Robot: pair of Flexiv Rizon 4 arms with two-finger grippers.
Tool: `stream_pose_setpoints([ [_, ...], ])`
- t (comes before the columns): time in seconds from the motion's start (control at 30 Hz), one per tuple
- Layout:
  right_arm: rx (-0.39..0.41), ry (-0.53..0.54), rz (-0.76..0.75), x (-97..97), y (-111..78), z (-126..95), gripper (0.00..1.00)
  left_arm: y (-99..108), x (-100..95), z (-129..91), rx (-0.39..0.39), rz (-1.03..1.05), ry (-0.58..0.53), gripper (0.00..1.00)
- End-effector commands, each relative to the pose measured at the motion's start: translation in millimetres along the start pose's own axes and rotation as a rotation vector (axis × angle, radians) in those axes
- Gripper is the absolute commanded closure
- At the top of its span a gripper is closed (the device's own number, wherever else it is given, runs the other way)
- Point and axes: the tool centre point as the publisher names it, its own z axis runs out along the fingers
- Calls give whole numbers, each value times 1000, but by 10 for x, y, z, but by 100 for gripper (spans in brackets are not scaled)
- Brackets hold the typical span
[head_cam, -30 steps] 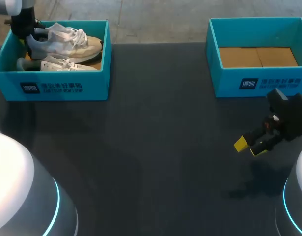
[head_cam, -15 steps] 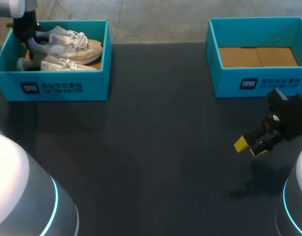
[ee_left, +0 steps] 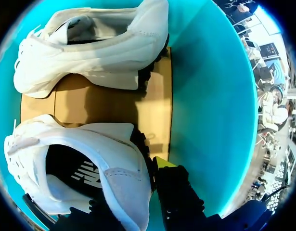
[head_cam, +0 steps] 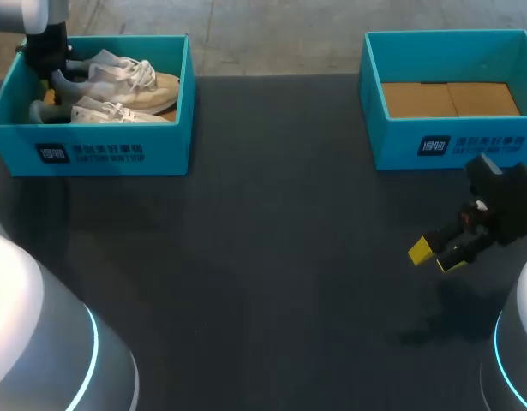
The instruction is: Take the shoe out of the shoebox, open the shoe tongue, remove and reinsert the insole, then place the shoe into the shoebox
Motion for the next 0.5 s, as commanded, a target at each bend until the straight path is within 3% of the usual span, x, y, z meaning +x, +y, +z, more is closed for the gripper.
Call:
stream_pose_setpoints([
  [0.03, 0, -2, 1, 4, -8, 2, 0, 99, 16, 35, 29, 7, -7, 100],
  [0.23, 0, -2, 1, 4, -8, 2, 0, 84, 29, 59, 30, 7, -12, 100],
  [0.3, 0, -2, 1, 4, -8, 2, 0, 84, 36, 67, 30, 5, -19, 78],
  [0.5, 0, -2, 1, 4, -8, 2, 0, 84, 38, 73, 30, 2, -27, 76],
])
